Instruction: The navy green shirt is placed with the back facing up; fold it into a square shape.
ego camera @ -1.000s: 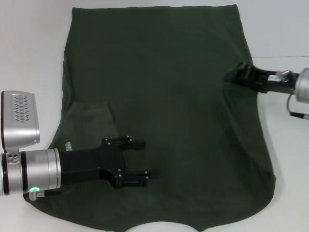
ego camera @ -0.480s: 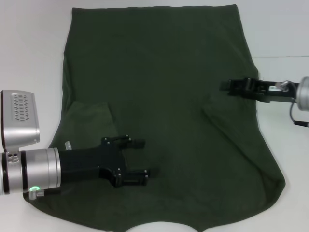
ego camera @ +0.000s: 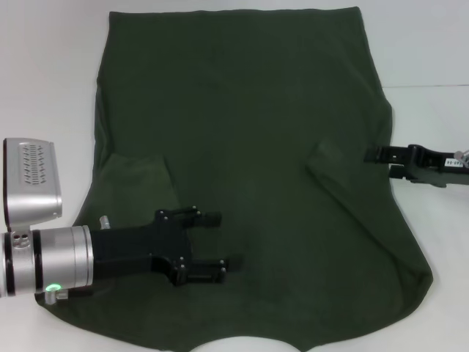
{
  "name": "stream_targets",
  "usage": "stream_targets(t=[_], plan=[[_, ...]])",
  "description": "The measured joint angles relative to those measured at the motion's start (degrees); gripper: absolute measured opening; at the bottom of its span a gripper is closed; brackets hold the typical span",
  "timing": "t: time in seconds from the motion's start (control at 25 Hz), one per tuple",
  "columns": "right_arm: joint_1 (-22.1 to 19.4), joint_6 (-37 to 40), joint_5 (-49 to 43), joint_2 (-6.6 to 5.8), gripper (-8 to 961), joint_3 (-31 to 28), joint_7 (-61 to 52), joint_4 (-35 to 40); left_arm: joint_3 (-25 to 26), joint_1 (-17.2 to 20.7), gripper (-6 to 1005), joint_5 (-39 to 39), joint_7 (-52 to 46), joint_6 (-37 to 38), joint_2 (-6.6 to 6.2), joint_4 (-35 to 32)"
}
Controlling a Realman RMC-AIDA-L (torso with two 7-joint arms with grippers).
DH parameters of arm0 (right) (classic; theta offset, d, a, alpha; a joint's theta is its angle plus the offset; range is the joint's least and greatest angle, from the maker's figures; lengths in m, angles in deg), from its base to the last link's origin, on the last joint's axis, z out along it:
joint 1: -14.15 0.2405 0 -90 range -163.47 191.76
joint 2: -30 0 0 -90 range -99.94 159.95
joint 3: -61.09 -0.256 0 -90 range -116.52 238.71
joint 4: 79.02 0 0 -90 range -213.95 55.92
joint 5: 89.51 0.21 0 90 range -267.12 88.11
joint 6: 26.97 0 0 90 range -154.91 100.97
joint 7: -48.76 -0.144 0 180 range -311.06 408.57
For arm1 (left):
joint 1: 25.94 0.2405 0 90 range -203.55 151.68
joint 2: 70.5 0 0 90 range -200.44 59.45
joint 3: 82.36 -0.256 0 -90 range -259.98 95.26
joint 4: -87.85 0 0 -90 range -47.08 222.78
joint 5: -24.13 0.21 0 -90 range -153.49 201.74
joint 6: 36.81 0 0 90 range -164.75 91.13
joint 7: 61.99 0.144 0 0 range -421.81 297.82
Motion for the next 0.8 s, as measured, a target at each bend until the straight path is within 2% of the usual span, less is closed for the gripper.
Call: stream_targets(t=[0.16,0.8], plan=[[-0.18,-0.96,-0.08,0.54,821,0.12,0.22,-0.07,-0.09,-0.08,859,0.00,0.00,0.00,0.00,0.02],[-0.06,-5.44,-0.09,1.73,802,1.40,0.33,-0.10,0.18,-0.04,858,0.00,0.00,0.03,0.00,-0.17]])
